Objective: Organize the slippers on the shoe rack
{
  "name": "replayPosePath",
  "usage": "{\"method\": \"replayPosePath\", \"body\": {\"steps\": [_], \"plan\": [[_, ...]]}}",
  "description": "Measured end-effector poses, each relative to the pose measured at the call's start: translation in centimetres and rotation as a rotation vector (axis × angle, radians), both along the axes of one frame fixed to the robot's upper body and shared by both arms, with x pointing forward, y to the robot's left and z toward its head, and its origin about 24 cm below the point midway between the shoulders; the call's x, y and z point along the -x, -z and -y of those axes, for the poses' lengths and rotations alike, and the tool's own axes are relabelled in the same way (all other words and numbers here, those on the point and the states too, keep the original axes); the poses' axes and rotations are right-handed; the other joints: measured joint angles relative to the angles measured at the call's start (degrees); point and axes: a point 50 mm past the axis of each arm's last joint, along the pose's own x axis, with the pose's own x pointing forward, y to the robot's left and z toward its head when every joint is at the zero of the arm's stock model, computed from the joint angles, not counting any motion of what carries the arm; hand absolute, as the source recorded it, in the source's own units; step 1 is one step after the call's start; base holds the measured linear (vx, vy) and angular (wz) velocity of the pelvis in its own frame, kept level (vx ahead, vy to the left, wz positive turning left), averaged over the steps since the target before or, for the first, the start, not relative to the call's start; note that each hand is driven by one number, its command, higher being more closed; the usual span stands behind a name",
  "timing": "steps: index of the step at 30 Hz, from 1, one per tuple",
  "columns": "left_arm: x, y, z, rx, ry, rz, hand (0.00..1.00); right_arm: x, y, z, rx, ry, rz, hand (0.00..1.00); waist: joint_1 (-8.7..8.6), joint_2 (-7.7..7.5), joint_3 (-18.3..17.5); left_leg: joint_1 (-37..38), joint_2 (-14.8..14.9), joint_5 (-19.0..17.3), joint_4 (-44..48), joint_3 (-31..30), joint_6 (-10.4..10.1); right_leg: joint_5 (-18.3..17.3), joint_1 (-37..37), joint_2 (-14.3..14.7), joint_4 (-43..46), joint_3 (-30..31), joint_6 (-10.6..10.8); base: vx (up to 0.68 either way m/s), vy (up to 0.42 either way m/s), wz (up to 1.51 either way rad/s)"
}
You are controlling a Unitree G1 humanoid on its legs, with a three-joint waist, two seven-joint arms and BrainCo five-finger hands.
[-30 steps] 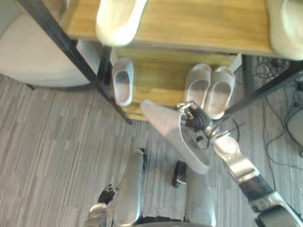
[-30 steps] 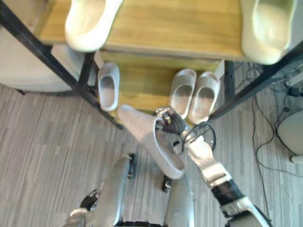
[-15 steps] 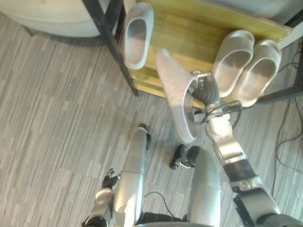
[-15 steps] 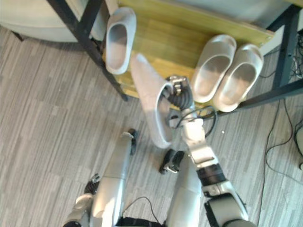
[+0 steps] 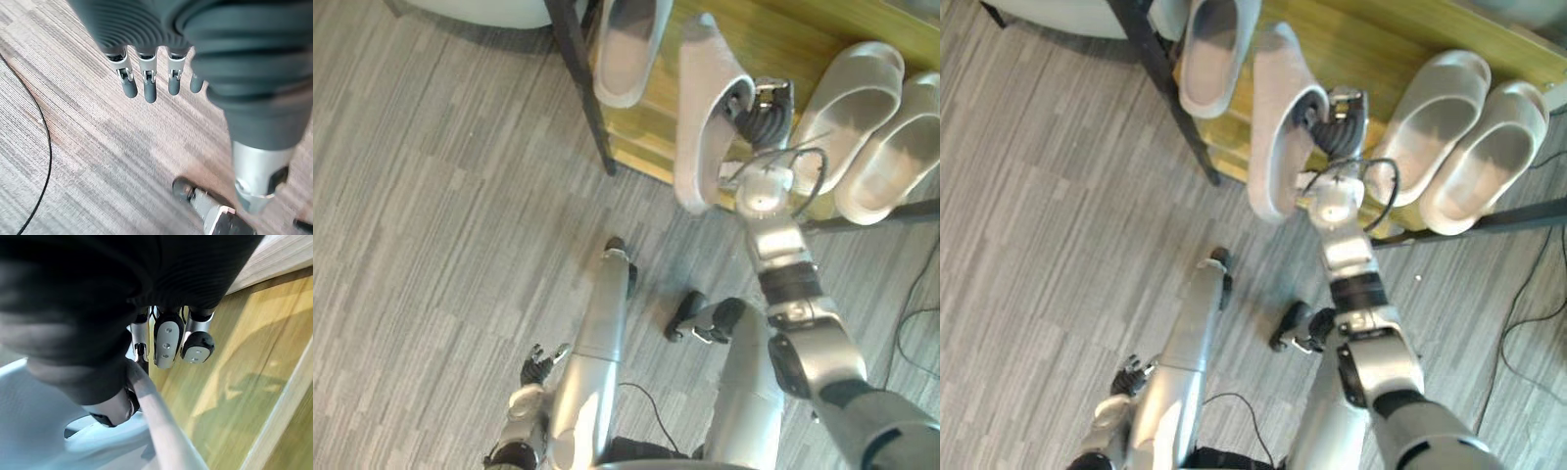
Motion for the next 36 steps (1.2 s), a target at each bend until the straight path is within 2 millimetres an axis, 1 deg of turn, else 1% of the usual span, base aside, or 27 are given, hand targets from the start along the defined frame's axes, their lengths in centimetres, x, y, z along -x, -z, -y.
{"method": "replayPosePath", "body": {"steps": [2,4,5,8,10,12,14,17,20,22,23,27,30,31,32,36], "plan": [[0.0,0.0,0.0,0.0,-0.002,0.002,0.0,-0.5,-0.4,0.3,-0.017,0.02,-0.016,1.0,0.25,0.0,0.0,-0.6,-0.16,0.54,-0.46,-0.68,-0.42,-0.16,-0.39,-0.02,0.02,-0.71,-0.23,-0.07,-0.01,0.1],[-0.2,0.0,0.0,0.006,-0.006,0.004,0.0,-1.0,-0.4,0.7,-0.033,0.051,-0.048,1.0,0.65,0.0,0.0,-0.68,-0.25,1.31,-1.17,-1.1,-0.81,-0.39,-0.45,-0.09,0.02,-1.23,-0.52,-0.06,-0.018,0.12],[-0.2,0.0,0.1,0.006,-0.007,0.004,0.0,-1.1,-0.4,0.7,-0.035,0.061,-0.053,1.0,0.78,0.0,0.0,-0.68,-0.26,1.66,-1.47,-1.14,-0.65,-0.49,-0.45,-0.18,0.02,-1.43,-0.68,-0.06,-0.021,0.12],[-0.2,-0.1,0.0,-0.006,-0.02,0.002,0.0,-1.5,-1.6,0.6,-0.036,0.076,-0.042,1.0,0.88,0.0,-0.03,-1.28,-0.54,2.69,-2.08,-1.98,-1.13,-0.91,-0.8,-0.26,0.15,-2.52,-1.37,-0.05,-0.007,0.12],[-0.2,-0.1,0.0,-0.006,-0.019,0.005,0.0,-1.6,-3.0,1.4,-0.024,0.102,-0.024,1.0,1.17,0.01,-0.04,-2.32,-1.13,3.07,-2.16,-2.87,-1.34,-1.37,-1.55,-0.71,0.76,-3.36,-1.77,-0.06,0.006,0.18],[-0.3,-0.1,0.0,-0.005,-0.019,0.004,0.0,-1.7,-3.6,2.1,-0.013,0.127,-0.023,1.0,1.41,0.02,-0.06,-2.84,-1.33,3.52,-2.15,-3.54,-1.79,-1.87,-1.66,-0.93,1.26,-4.21,-2.42,-0.05,0.009,0.19],[-0.3,0.0,0.0,0.001,-0.022,0.001,0.0,-1.7,-4.6,2.8,-0.008,0.155,-0.016,1.0,1.64,0.01,-0.12,-3.49,-1.77,3.52,-2.8,-4.28,-1.79,-2.07,-2.01,-1.31,1.27,-5.22,-2.78,-0.07,0.032,0.21],[-0.3,0.0,0.1,0.006,-0.026,0.001,0.0,-1.6,-5.3,3.4,-0.003,0.187,-0.007,1.0,1.95,0.05,-0.26,-4.06,-1.93,3.54,-3.68,-4.22,-1.77,-2.12,-2.57,-1.84,1.27,-5.67,-2.86,-0.06,0.047,0.14],[-0.4,-0.1,0.1,0.003,-0.017,0.002,0.0,-1.5,-5.6,4.1,-0.001,0.212,0.002,1.0,2.27,0.02,-0.36,-4.73,-1.9,3.54,-4.07,-4.45,-1.78,-2.28,-3.04,-1.97,1.27,-6.26,-3.19,-0.06,0.054,0.1],[-0.4,0.0,0.2,0.005,-0.017,-0.003,0.0,-1.4,-5.7,4.6,0.008,0.229,0.001,1.0,2.68,0.06,-1.22,-5.53,-1.9,3.54,-4.39,-4.39,-1.78,-2.28,-3.82,-2.23,1.32,-6.49,-3.19,-0.05,0.058,0.08],[-0.4,0.1,0.2,0.006,-0.016,-0.007,0.0,-1.5,-5.7,4.7,0.013,0.237,-0.01,0.0,2.81,0.01,-1.37,-5.48,-1.93,3.54,-4.39,-4.33,-1.78,-2.38,-3.82,-2.36,1.5,-6.49,-3.37,-0.06,0.075,0.05],[-0.7,0.0,0.5,0.001,0.008,-0.002,0.0,-1.8,-5.1,5.3,0.032,0.266,-0.059,0.0,3.83,-0.03,-2.58,-5.69,-1.92,3.54,-4.75,-4.1,-1.78,-2.73,-4.05,-2.77,1.75,-6.66,-3.98,-0.05,0.066,0.06],[-0.9,-0.1,0.6,0.002,0.011,0.003,0.0,-1.7,-5.2,5.4,0.032,0.273,-0.058,0.0,4.03,-0.11,-3.51,-6.71,-1.94,3.65,-5.63,-4.01,-1.94,-2.72,-5.2,-2.98,1.35,-6.92,-3.97,-0.04,0.051,0.07],[-0.9,-0.1,0.6,0.003,0.013,0.004,0.0,-1.7,-5.3,5.4,0.031,0.273,-0.055,0.0,4.1,-0.11,-3.55,-6.77,-1.95,4.03,-5.81,-4.02,-1.86,-2.72,-5.3,-3.03,1.34,-7.0,-3.97,-0.08,0.148,0.03],[-0.9,-0.2,0.7,0.014,0.002,0.008,0.0,-1.6,-5.5,5.7,0.019,0.276,-0.045,0.0,4.12,-0.11,-3.55,-6.72,-1.94,6.14,-6.27,-4.2,-2.19,-2.77,-5.31,-3.02,1.33,-7.19,-3.98,-0.09,0.187,0.0],[-1.2,-0.4,0.7,0.013,0.003,0.022,0.0,-1.5,-5.6,6.1,-0.027,0.272,-0.043,0.0,4.01,-0.11,-3.55,-6.72,-1.97,6.61,-6.18,-4.11,-2.33,-2.86,-5.29,-3.06,1.31,-7.03,-3.79,-0.05,0.117,-0.01]]}}
